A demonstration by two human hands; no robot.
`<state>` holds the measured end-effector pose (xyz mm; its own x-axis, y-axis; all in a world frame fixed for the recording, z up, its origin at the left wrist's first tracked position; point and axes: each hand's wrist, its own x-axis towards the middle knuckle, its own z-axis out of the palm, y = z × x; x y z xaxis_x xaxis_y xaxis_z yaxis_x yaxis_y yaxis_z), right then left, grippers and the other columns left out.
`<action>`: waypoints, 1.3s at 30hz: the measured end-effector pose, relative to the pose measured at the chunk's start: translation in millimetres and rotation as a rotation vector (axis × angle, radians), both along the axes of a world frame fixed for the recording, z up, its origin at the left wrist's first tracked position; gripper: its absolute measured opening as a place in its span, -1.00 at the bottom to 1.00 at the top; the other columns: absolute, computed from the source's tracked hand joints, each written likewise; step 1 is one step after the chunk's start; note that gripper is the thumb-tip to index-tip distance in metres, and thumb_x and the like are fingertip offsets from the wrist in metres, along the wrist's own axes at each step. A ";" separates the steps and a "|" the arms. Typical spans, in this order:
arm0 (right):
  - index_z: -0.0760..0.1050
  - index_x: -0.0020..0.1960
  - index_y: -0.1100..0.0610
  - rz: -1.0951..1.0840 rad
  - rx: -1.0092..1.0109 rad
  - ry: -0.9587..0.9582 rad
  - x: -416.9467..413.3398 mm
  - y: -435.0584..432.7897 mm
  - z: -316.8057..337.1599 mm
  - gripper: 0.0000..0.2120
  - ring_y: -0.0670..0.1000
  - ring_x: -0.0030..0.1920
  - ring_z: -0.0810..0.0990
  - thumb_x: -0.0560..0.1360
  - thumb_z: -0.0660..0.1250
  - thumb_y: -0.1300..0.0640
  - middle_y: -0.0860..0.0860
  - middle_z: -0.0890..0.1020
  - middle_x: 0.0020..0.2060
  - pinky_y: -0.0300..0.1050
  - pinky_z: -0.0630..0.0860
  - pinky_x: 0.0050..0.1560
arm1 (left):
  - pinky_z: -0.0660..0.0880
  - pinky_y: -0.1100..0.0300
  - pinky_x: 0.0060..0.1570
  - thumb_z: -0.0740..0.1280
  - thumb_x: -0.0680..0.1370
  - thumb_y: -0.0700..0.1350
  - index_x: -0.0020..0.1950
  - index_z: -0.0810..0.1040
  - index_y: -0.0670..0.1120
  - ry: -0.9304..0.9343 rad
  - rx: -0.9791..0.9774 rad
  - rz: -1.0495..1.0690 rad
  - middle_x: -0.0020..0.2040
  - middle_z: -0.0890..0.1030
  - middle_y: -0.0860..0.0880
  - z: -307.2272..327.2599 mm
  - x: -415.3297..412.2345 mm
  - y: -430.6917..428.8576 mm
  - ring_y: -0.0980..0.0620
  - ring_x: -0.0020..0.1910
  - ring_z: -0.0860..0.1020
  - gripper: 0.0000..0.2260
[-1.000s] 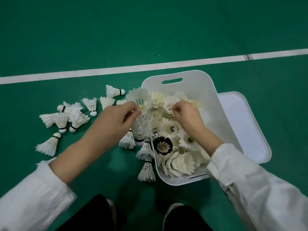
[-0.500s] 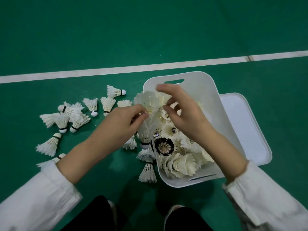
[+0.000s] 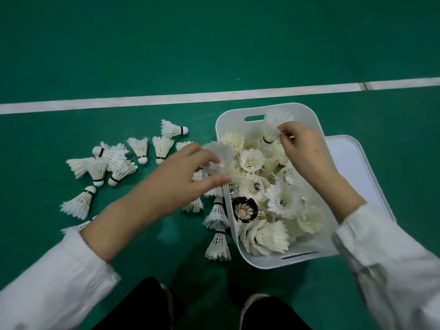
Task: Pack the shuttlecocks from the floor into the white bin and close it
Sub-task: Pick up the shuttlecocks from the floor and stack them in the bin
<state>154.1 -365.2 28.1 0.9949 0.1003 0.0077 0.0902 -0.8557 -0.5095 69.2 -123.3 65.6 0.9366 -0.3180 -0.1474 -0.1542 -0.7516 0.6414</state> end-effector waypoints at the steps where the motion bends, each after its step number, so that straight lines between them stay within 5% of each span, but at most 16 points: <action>1: 0.53 0.13 0.27 0.003 -0.026 0.016 5.6 4.6 -10.2 -0.76 0.13 0.04 0.56 0.56 0.15 0.29 0.15 0.61 0.05 -0.11 0.41 0.04 | 0.31 0.37 -0.05 0.24 0.41 0.30 0.11 0.49 0.08 -0.002 0.015 -0.016 0.00 0.41 0.19 -2.7 0.2 1.7 0.31 -0.05 0.42 -0.60; 4: 0.51 0.01 0.34 0.067 -0.130 0.067 20.6 21.8 -48.5 -0.79 0.22 -0.05 0.53 0.54 0.11 0.35 0.23 0.59 -0.07 -0.03 0.38 -0.11 | 0.27 0.42 -0.11 0.38 0.46 -0.01 -0.01 0.58 -0.04 -0.095 0.030 -0.031 -0.07 0.43 0.14 -11.7 0.7 4.7 0.34 -0.14 0.41 -0.84; 7: 0.51 0.03 0.33 0.095 -0.175 0.085 30.9 31.1 -71.9 -0.77 0.22 -0.04 0.53 0.52 0.09 0.39 0.23 0.60 -0.06 -0.03 0.37 -0.11 | 0.31 0.46 -0.14 0.37 0.49 -0.11 -0.08 0.59 -0.08 -0.133 0.031 0.001 -0.11 0.46 0.11 -14.2 -1.2 6.8 0.28 -0.19 0.42 -0.93; 16: 0.52 0.15 0.28 -0.023 0.032 -0.082 25.1 26.4 -52.0 -0.75 0.13 0.06 0.53 0.56 0.13 0.27 0.17 0.61 0.03 -0.13 0.39 0.06 | 0.30 0.51 -0.12 0.38 0.49 -0.13 -0.09 0.59 -0.10 -0.148 0.004 -0.011 -0.12 0.48 0.07 -13.5 -0.7 2.5 0.18 -0.19 0.46 -0.95; 26: 0.55 0.14 0.14 0.022 -0.112 0.350 30.2 28.0 -79.4 -0.70 0.13 -0.03 0.60 0.54 0.12 0.30 0.16 0.60 0.15 -0.01 0.55 0.00 | 0.33 0.43 -0.13 0.37 0.49 -0.10 -0.11 0.57 -0.09 -0.156 0.008 0.012 -0.13 0.48 0.08 -14.6 -1.8 8.9 0.18 -0.18 0.46 -0.93; 29: 0.51 0.22 0.12 0.099 -0.137 0.233 24.6 25.0 -48.7 -0.68 0.09 0.19 0.52 0.53 0.15 0.31 0.08 0.54 0.24 -0.05 0.44 0.18 | 0.33 0.38 -0.14 0.36 0.49 -0.09 -0.09 0.58 -0.09 -0.171 0.012 0.022 -0.12 0.48 0.10 -14.8 1.1 5.9 0.18 -0.18 0.46 -0.92; 33: 0.54 0.09 0.08 0.218 0.187 -0.027 -16.5 29.7 13.6 -0.77 -0.12 -0.07 0.53 0.52 0.18 0.25 -0.08 0.52 0.07 -0.22 0.49 0.02 | 0.34 0.32 -0.11 0.34 0.51 -0.06 -0.06 0.58 -0.09 -0.202 0.010 0.000 -0.11 0.47 0.10 -12.5 4.6 -5.3 0.16 -0.16 0.46 -0.88; 35: 0.54 0.08 0.09 0.406 0.282 -0.025 -40.4 39.2 28.0 -0.79 -0.10 -0.08 0.55 0.50 0.20 0.17 -0.12 0.50 0.03 -0.27 0.50 -0.04 | 0.36 0.27 -0.11 0.33 0.51 -0.07 -0.07 0.58 -0.09 -0.225 0.013 -0.029 -0.10 0.49 0.08 -11.7 5.9 -11.3 0.13 -0.14 0.46 -0.89; 39: 0.52 0.09 0.04 0.543 0.146 0.097 -58.8 42.2 16.1 -0.71 -0.16 -0.06 0.49 0.49 0.24 -0.11 -0.19 0.53 -0.07 -0.18 0.48 0.00 | 0.41 0.15 -0.15 0.35 0.49 -0.14 -0.12 0.57 -0.13 -0.246 0.006 -0.068 -0.13 0.50 0.02 -15.2 3.7 -14.7 0.09 -0.18 0.42 -0.93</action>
